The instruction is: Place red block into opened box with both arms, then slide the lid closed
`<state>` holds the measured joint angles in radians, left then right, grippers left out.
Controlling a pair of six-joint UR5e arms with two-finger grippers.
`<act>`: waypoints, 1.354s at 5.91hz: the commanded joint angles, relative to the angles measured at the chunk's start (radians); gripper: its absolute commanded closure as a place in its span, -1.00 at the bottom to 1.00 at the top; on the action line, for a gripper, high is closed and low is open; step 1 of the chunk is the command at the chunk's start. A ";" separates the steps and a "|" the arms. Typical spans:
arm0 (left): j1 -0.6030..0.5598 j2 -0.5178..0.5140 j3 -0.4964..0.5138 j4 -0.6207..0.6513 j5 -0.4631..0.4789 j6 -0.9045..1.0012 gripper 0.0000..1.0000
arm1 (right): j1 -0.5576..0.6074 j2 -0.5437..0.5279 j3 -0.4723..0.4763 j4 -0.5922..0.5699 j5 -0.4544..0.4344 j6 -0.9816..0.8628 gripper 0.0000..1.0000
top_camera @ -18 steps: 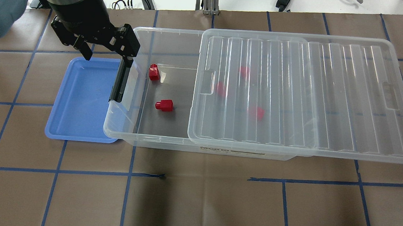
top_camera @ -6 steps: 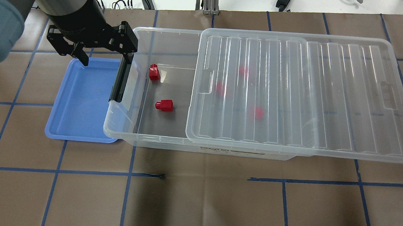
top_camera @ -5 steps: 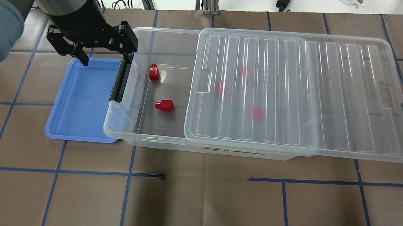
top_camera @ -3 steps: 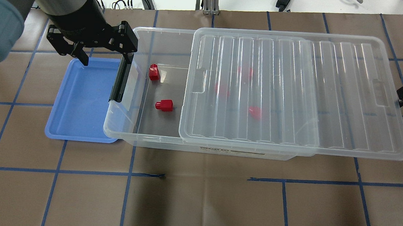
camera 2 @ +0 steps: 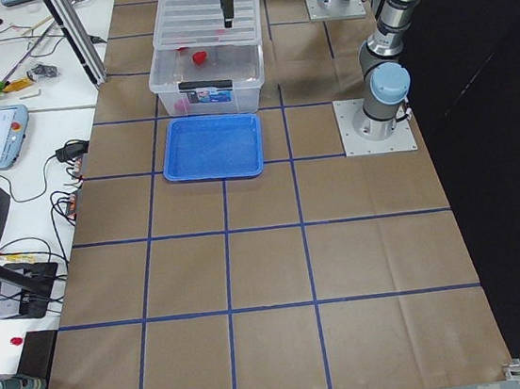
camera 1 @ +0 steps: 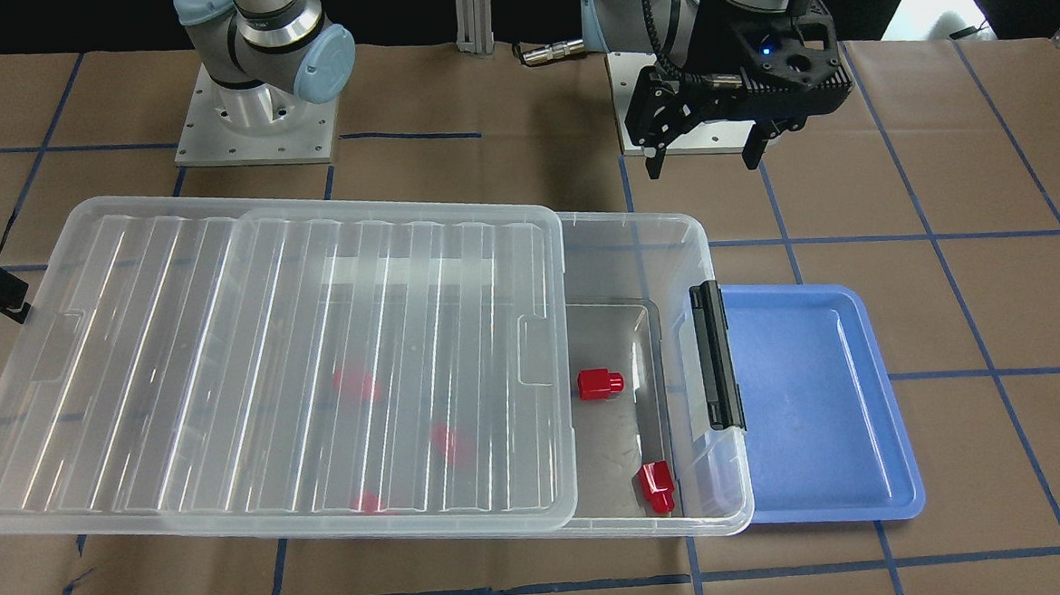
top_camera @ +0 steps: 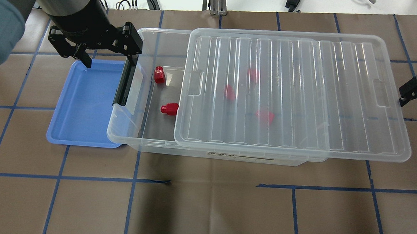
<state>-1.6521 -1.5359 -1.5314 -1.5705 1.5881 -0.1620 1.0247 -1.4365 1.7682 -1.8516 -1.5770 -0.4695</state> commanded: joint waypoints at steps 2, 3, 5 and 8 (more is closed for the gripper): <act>0.000 -0.001 0.000 0.004 0.000 -0.002 -0.96 | 0.032 -0.051 0.066 -0.003 0.015 0.041 -1.00; 0.002 -0.001 0.000 0.015 -0.002 -0.002 -0.96 | 0.035 -0.053 0.071 -0.001 0.034 0.087 -1.00; 0.002 -0.001 0.000 0.017 -0.002 -0.002 -0.96 | 0.092 -0.053 0.073 -0.003 0.035 0.106 -1.00; 0.002 -0.001 0.000 0.015 -0.002 -0.002 -0.96 | 0.150 -0.053 0.073 -0.003 0.037 0.166 -1.00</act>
<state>-1.6506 -1.5371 -1.5309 -1.5554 1.5862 -0.1641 1.1540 -1.4895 1.8407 -1.8543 -1.5403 -0.3131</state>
